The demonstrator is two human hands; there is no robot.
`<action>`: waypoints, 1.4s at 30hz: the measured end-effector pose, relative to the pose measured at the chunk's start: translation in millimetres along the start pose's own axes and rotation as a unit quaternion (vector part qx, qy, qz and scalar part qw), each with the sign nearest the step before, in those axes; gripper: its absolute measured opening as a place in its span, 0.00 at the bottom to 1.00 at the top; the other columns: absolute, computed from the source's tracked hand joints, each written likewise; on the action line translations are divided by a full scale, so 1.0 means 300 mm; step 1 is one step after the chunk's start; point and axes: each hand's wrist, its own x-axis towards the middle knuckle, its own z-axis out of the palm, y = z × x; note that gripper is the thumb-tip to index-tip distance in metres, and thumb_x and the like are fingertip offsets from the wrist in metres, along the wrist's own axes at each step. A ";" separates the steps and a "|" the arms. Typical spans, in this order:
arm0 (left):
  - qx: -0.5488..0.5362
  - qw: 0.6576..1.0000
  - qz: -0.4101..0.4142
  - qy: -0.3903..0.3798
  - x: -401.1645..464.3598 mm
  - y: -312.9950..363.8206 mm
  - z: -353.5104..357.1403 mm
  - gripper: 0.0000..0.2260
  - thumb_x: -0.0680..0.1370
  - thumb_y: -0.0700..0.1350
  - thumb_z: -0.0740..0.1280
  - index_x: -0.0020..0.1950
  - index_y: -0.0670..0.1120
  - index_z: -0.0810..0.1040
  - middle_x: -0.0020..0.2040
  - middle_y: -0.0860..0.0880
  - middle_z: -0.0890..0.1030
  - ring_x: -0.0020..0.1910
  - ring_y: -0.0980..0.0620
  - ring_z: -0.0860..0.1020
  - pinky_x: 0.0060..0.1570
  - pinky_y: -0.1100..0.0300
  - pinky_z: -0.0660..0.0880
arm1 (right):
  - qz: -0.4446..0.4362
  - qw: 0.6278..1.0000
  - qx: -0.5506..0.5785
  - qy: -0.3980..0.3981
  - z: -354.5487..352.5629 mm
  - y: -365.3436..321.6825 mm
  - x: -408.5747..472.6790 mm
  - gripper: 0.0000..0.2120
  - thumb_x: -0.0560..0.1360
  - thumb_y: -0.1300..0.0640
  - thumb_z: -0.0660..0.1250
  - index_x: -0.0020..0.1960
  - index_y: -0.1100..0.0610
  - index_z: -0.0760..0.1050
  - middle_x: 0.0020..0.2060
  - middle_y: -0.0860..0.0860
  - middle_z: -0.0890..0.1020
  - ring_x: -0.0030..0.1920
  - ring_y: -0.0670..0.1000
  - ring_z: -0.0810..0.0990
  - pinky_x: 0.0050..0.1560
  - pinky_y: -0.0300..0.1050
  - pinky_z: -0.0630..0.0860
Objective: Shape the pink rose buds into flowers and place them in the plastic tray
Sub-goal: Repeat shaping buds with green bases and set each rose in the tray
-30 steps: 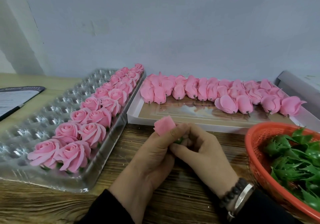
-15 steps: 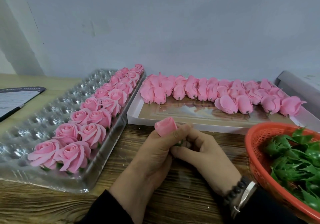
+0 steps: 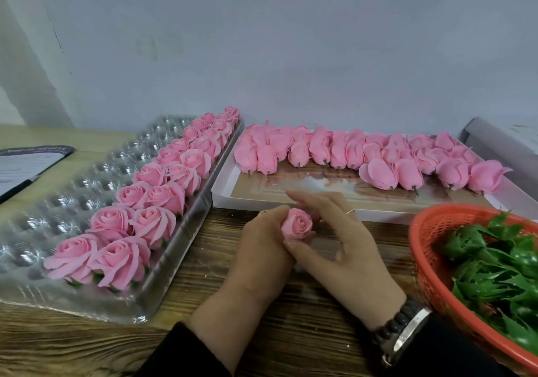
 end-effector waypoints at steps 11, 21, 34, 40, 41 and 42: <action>-0.066 0.991 -0.111 -0.024 0.004 0.023 -0.014 0.34 0.68 0.31 0.70 0.68 0.54 0.63 0.51 0.43 0.78 0.45 0.53 0.79 0.46 0.65 0.77 | -0.017 0.999 0.038 0.007 -0.013 0.001 0.005 0.03 0.68 0.56 0.71 0.43 0.51 0.80 0.44 0.41 0.78 0.49 0.43 0.78 0.48 0.35 0.75; -0.028 0.992 -0.050 -0.117 -0.005 0.026 -0.026 0.12 0.71 0.29 0.66 0.37 0.46 0.79 0.28 0.53 0.79 0.28 0.62 0.75 0.27 0.66 0.71 | -0.090 0.995 -0.032 0.012 -0.003 -0.014 -0.001 0.05 0.70 0.56 0.69 0.45 0.52 0.80 0.44 0.41 0.78 0.50 0.43 0.77 0.52 0.34 0.72; 0.016 0.986 0.062 -0.151 -0.019 -0.002 0.035 0.08 0.76 0.38 0.65 0.48 0.51 0.77 0.42 0.59 0.79 0.47 0.66 0.77 0.43 0.74 0.72 | 0.001 0.996 0.026 0.090 0.032 -0.052 0.017 0.14 0.74 0.46 0.56 0.42 0.47 0.80 0.40 0.41 0.82 0.47 0.42 0.80 0.50 0.36 0.73; -0.072 0.988 0.060 -0.123 -0.023 0.015 0.039 0.13 0.75 0.29 0.64 0.44 0.49 0.76 0.40 0.57 0.80 0.43 0.64 0.78 0.42 0.71 0.74 | 0.055 0.998 0.010 0.041 0.028 -0.036 0.014 0.12 0.66 0.40 0.61 0.38 0.44 0.80 0.37 0.40 0.82 0.43 0.40 0.80 0.44 0.29 0.72; -0.100 0.986 0.053 -0.120 -0.026 0.015 0.036 0.15 0.74 0.28 0.64 0.43 0.48 0.77 0.38 0.57 0.81 0.42 0.64 0.79 0.41 0.70 0.74 | 0.070 0.997 0.022 0.026 0.025 -0.035 0.015 0.12 0.63 0.38 0.62 0.38 0.43 0.79 0.38 0.39 0.82 0.43 0.39 0.80 0.43 0.27 0.71; -0.114 0.986 0.049 -0.116 -0.028 0.015 0.032 0.15 0.74 0.27 0.64 0.41 0.48 0.78 0.36 0.57 0.81 0.40 0.64 0.79 0.40 0.70 0.74 | 0.082 0.996 0.030 0.008 0.022 -0.033 0.015 0.14 0.61 0.37 0.63 0.39 0.44 0.79 0.38 0.38 0.82 0.43 0.38 0.80 0.42 0.26 0.71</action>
